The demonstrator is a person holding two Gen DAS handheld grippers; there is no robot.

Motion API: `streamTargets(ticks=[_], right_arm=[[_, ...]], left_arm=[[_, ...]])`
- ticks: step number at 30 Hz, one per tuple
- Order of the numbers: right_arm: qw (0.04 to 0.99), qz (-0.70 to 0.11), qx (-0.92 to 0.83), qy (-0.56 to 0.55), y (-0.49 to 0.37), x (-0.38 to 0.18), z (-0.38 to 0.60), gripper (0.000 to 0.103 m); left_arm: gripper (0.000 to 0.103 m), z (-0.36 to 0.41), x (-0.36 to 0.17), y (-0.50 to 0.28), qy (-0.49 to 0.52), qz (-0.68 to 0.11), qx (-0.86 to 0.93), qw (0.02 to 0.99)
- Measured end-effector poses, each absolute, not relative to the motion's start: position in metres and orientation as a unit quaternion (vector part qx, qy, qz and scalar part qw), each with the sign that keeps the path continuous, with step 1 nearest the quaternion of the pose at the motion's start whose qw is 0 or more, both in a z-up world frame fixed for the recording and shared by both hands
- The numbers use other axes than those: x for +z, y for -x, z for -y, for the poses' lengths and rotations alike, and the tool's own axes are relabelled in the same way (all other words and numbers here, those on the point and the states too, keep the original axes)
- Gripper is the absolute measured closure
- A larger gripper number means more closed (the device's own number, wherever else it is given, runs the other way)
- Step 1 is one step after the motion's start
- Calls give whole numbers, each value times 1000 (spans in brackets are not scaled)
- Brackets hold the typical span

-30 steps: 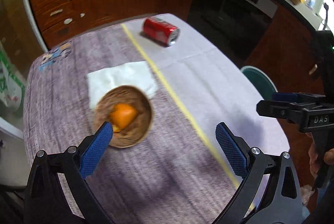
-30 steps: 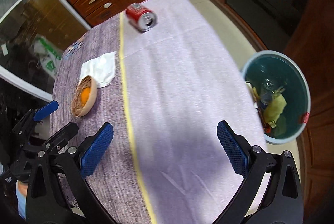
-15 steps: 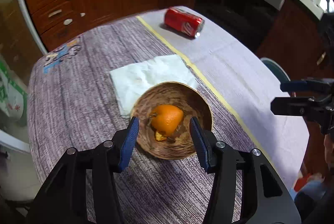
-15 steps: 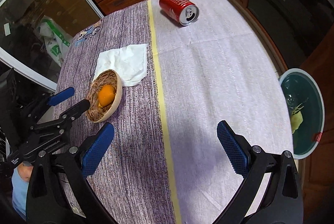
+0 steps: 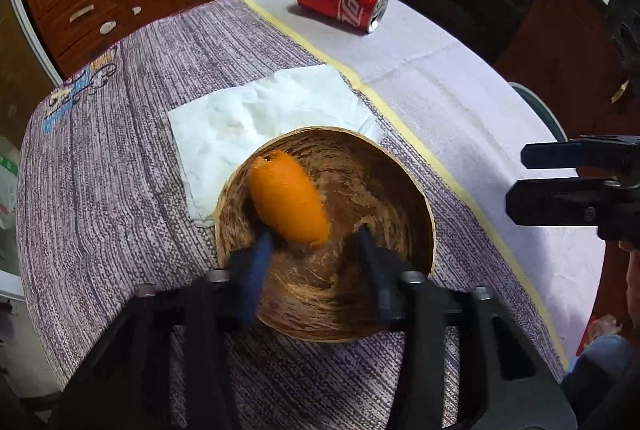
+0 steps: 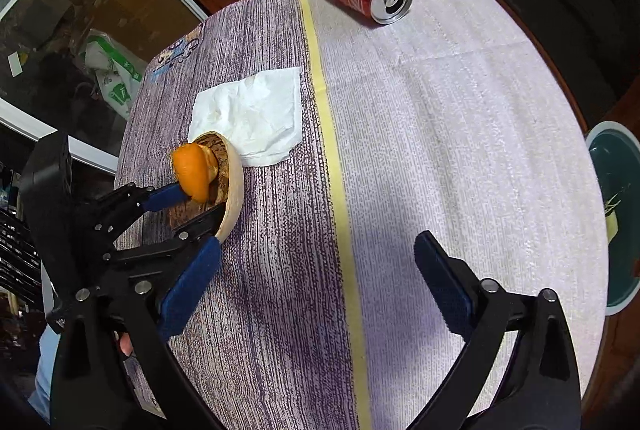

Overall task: Collect trash
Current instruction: 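Grasp the orange peel with the left tool while the right tool grasps the woven bowl rim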

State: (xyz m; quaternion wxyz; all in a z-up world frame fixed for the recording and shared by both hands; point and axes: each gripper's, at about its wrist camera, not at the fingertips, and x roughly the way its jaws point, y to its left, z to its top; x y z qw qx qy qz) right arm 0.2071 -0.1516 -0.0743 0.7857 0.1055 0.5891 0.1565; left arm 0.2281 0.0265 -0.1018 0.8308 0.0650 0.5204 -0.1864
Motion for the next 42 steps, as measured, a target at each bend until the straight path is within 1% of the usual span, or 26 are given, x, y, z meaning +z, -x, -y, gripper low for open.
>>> streamTargets(ticks=[1,2,3,8,10,11,12,14,19,23,26,27,30,32,33,38,39,40,41,42], right_arm=[[785,-590,156,-105,-208,-76,151,14],[784,-591,157,-106,-208,-77,151,14],[784,-591,157,-106,-208,-78,150,14],[784,-589,163,-109,-212,-78,145,14],[785,-587,166,-107,-214,-76,142,14],[786,-586,167,-107,-215,-76,140,14],[786,-585,167,-107,-216,-75,139,14],[786,-584,168,-110,-217,-76,139,14],[784,-587,169,-114,-216,-78,141,14],[785,-584,174,-113,-218,-77,137,14],[786,-582,177,-114,-222,-76,135,14],[786,-581,178,-115,-222,-76,135,14],[786,-580,178,-117,-226,-78,134,14],[786,-581,178,-116,-227,-79,133,15],[785,-582,180,-116,-228,-80,132,17],[779,-588,185,-120,-229,-86,129,18],[778,-588,186,-120,-229,-87,128,18],[778,-588,186,-121,-229,-87,128,18],[778,-588,187,-120,-229,-88,127,18],[777,-589,187,-120,-229,-88,127,20]], left_arm=[[80,-28,-103,-229,-58,-522,-188,830],[86,-29,-103,-230,-50,-522,-189,830],[88,-31,-103,-231,-46,-522,-188,831],[87,-42,-99,-231,-16,-525,-191,829],[75,-46,-94,-229,-7,-526,-192,829],[59,-48,-91,-228,-3,-523,-191,831],[53,-49,-87,-227,-5,-516,-184,837],[50,-49,-80,-226,-9,-510,-174,842],[50,-57,-69,-229,-2,-495,-149,856],[49,-64,-78,-242,9,-506,-140,851],[51,-55,-83,-244,-5,-501,-144,853],[60,-51,-82,-242,-14,-494,-147,857],[76,-41,-78,-237,-31,-482,-156,862],[82,-37,-77,-234,-42,-474,-158,865],[82,-35,-77,-233,-44,-474,-161,865],[80,-32,-84,-237,-54,-484,-162,858],[76,-34,-87,-239,-50,-488,-160,857],[65,-36,-91,-241,-45,-497,-159,852],[59,-37,-96,-243,-35,-509,-162,844],[59,-38,-102,-244,-24,-517,-165,840]])
